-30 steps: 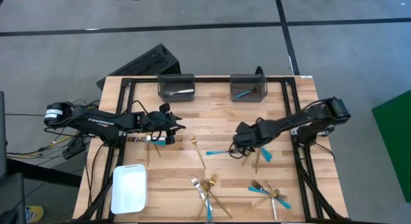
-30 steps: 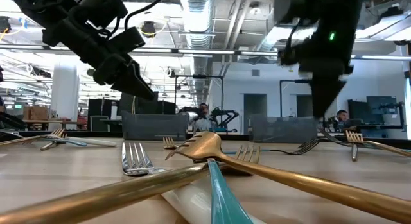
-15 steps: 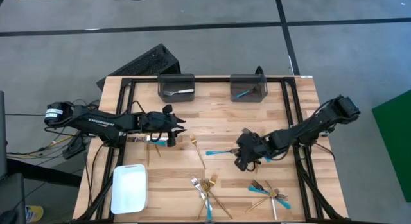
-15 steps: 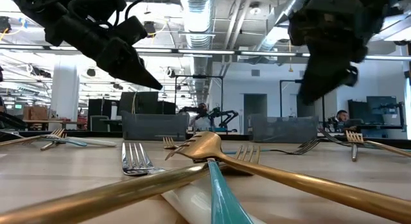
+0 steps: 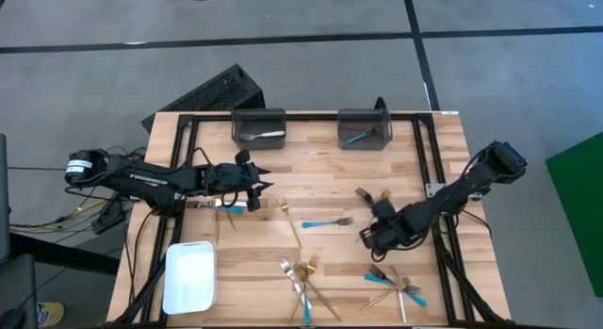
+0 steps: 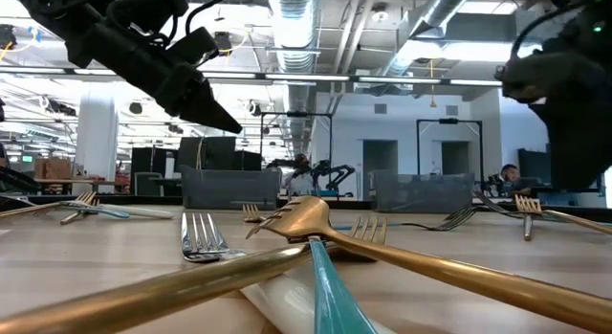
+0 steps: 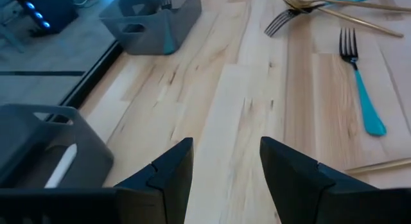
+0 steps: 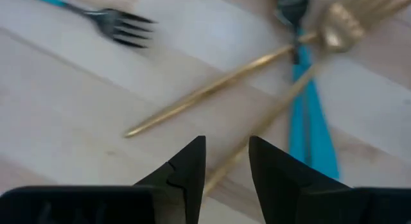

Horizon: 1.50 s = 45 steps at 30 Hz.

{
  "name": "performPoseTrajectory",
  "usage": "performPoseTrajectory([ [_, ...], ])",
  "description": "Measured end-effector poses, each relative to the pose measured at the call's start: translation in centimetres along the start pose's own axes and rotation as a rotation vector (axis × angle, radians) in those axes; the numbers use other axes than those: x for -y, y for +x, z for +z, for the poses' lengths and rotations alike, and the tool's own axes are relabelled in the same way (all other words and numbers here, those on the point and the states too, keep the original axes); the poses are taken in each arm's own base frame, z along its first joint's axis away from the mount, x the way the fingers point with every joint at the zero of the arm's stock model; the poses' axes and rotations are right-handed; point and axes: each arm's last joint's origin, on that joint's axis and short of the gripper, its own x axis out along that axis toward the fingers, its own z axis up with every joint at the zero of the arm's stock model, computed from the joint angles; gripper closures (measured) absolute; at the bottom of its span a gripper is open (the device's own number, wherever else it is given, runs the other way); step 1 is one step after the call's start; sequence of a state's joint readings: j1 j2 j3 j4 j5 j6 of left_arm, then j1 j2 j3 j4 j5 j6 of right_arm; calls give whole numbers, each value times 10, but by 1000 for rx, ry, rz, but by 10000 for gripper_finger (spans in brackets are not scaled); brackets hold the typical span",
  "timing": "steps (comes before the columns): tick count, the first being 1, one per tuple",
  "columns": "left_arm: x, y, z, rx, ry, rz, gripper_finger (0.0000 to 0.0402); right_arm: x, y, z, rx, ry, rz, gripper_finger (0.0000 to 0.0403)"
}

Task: Sort silverware by color (type)
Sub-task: Put the gold fork into the white bin

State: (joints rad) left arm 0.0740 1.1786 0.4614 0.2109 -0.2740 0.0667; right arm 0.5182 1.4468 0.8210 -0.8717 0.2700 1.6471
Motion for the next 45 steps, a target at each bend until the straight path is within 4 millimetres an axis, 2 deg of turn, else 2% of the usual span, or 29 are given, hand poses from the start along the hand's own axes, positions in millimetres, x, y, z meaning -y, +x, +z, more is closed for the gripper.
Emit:
performPoseTrajectory([
  [5,0,0,3,26,35,4,230,4,14,2,-13,19,-49,259],
  [10,-1,0,1,23,60,7,230,8,28,4,-34,54,-23,259],
  [17,-1,0,-1,9,60,9,230,15,39,7,-58,75,-33,267],
  [20,-1,0,0,10,59,11,230,17,40,8,-56,63,-47,288],
  [27,-1,0,0,15,60,11,230,18,35,10,-25,53,-23,375],
  [32,0,0,4,64,106,-16,230,12,15,20,118,24,78,375],
  [37,1,3,18,230,2,-164,230,-2,-4,35,411,-70,197,360],
  [40,2,11,26,355,-64,-255,230,-17,-6,50,578,-148,250,359],
  [45,7,32,34,478,-139,-349,230,-45,-4,74,750,-309,335,359],
])
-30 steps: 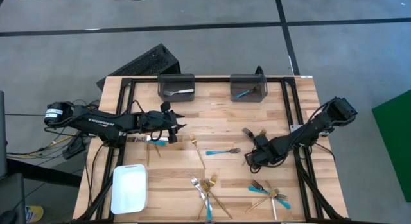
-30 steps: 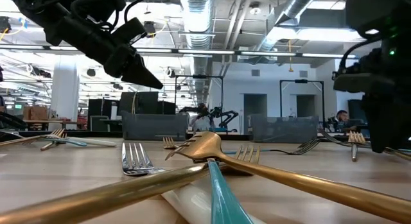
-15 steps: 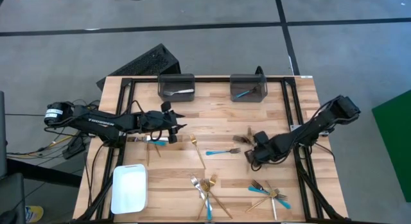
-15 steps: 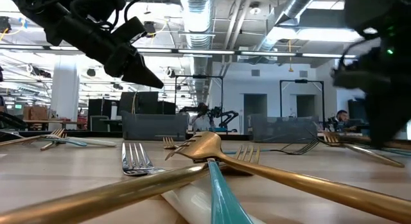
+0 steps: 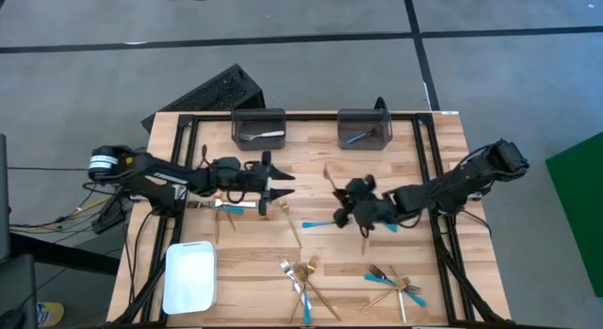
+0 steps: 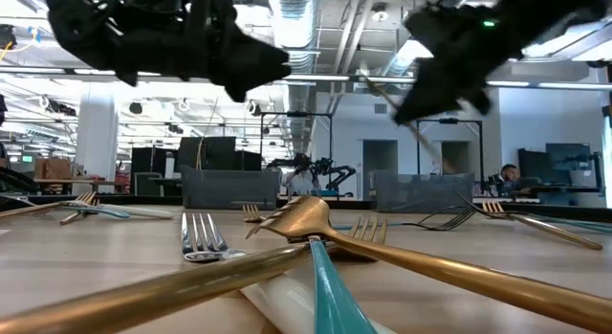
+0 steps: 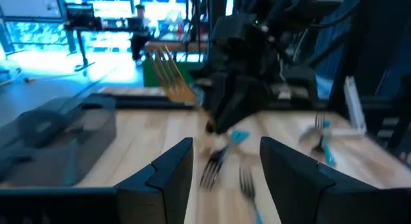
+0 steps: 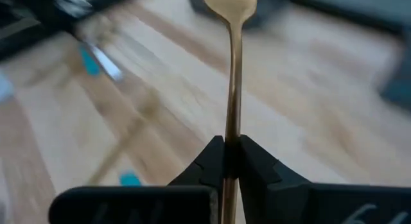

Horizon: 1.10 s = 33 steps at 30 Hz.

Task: Sort silverware by color (type)
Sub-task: Put the gold fork into the white bin

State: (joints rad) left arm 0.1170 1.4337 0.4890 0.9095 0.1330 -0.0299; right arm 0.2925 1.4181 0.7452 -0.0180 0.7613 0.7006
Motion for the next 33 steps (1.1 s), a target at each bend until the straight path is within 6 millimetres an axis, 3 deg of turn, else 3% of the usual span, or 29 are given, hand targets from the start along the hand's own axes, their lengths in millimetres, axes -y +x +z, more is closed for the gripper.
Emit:
performPoseTrajectory([
  [9,-5,37,-6,-9,17,-2,230,-6,30,31,213,-67,142,357],
  [23,-15,51,14,54,53,71,238,-2,35,33,175,-137,218,356],
  [27,-19,58,23,42,40,63,277,-3,35,35,194,-150,220,356],
  [33,-19,61,20,-35,23,33,386,-2,35,33,167,-92,229,348],
])
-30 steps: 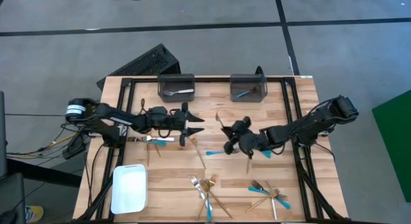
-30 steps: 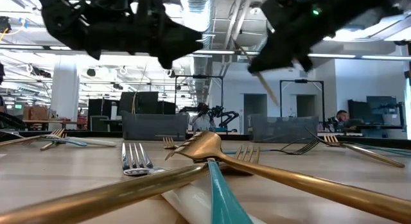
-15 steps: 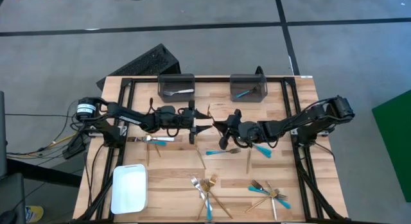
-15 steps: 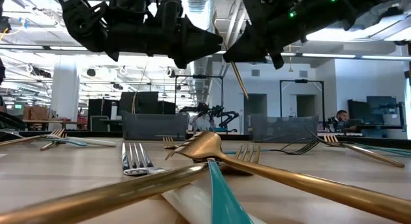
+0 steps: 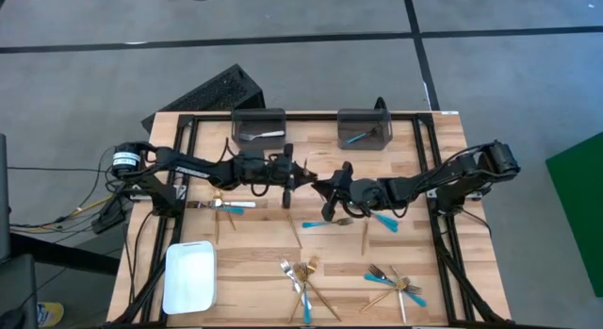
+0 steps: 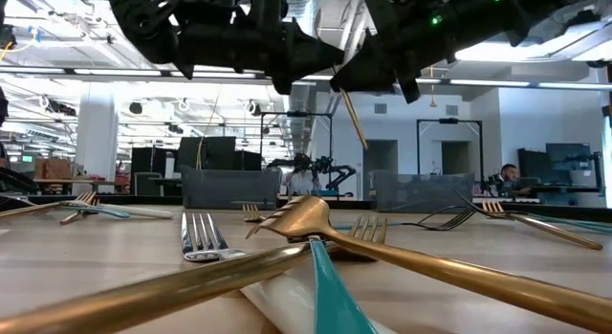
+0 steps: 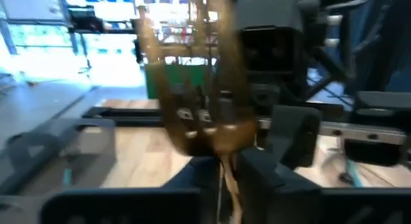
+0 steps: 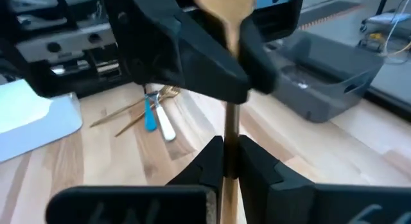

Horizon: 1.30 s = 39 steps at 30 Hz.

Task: Sort silverware by color (type)
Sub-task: Put the gold fork into the white bin

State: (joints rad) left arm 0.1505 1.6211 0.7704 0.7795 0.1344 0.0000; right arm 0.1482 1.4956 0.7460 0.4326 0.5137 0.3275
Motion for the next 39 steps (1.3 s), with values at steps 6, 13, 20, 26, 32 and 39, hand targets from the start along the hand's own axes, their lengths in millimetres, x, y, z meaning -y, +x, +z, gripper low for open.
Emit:
performPoseTrajectory([
  [6,1,-17,5,-175,-90,42,396,0,-1,-2,-28,108,10,317],
  [13,16,-86,32,-457,-162,240,398,2,-1,-7,-78,107,-6,294],
  [20,39,-178,59,-580,-627,249,397,5,0,-9,-103,90,-24,294],
  [26,58,-235,49,-769,-908,344,397,17,5,-6,-105,88,-70,294],
  [32,75,-247,45,-806,-960,388,397,30,10,-5,-119,92,-108,294],
  [39,106,-240,35,-972,-977,380,397,39,13,-6,-148,67,-140,294],
])
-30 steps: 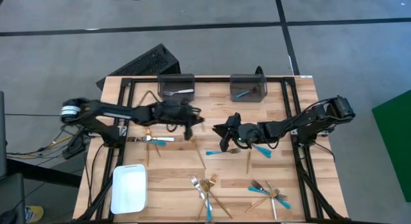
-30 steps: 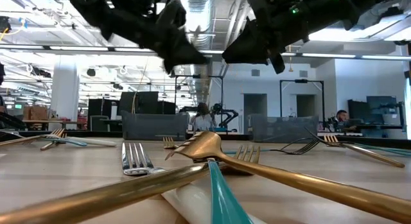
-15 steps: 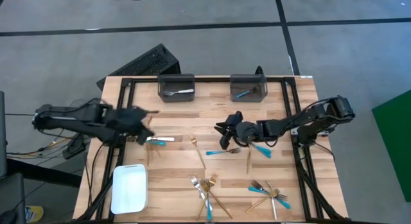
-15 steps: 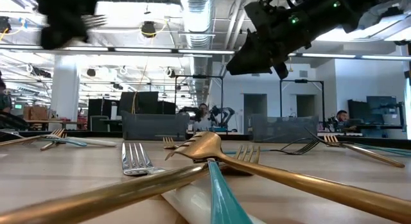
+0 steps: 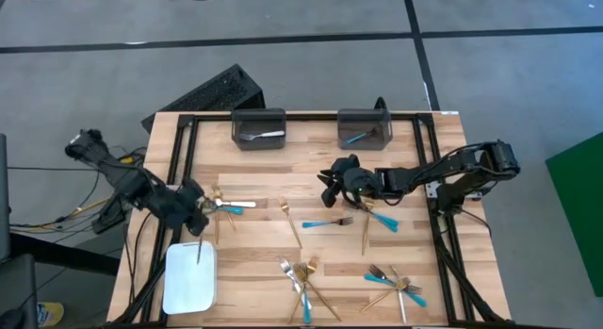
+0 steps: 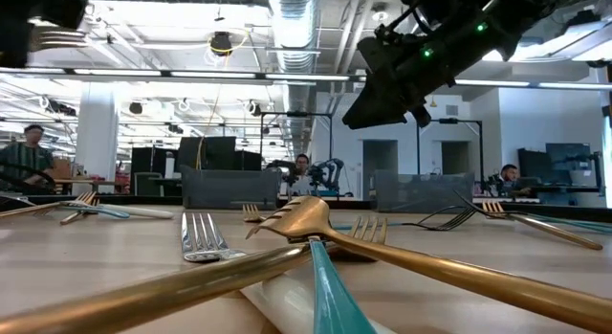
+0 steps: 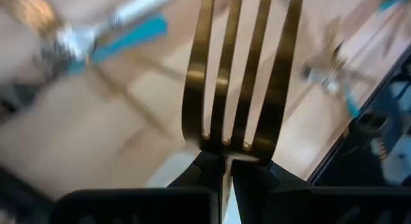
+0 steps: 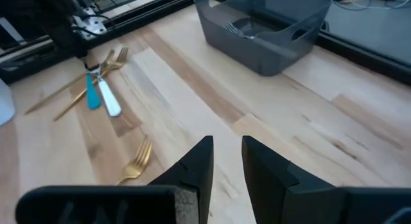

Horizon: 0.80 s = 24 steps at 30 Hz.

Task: Sort silverware by color (type)
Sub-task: Put the gold fork into the white bin

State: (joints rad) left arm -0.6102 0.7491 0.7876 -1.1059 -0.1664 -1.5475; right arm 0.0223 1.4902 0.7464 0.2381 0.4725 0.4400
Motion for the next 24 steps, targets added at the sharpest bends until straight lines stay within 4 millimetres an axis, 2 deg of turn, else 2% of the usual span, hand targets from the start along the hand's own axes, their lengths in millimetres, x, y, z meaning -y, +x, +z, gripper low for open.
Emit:
performPoseTrajectory([
  [8,8,12,-32,-129,-90,108,397,6,3,3,5,-23,-19,294],
  [18,8,19,-58,-132,-137,174,395,6,3,3,4,-44,-20,294],
  [21,8,23,-60,-106,-129,217,382,6,3,3,4,-45,-19,294],
  [24,6,26,-60,-84,-118,264,350,5,3,2,3,-46,-14,294],
])
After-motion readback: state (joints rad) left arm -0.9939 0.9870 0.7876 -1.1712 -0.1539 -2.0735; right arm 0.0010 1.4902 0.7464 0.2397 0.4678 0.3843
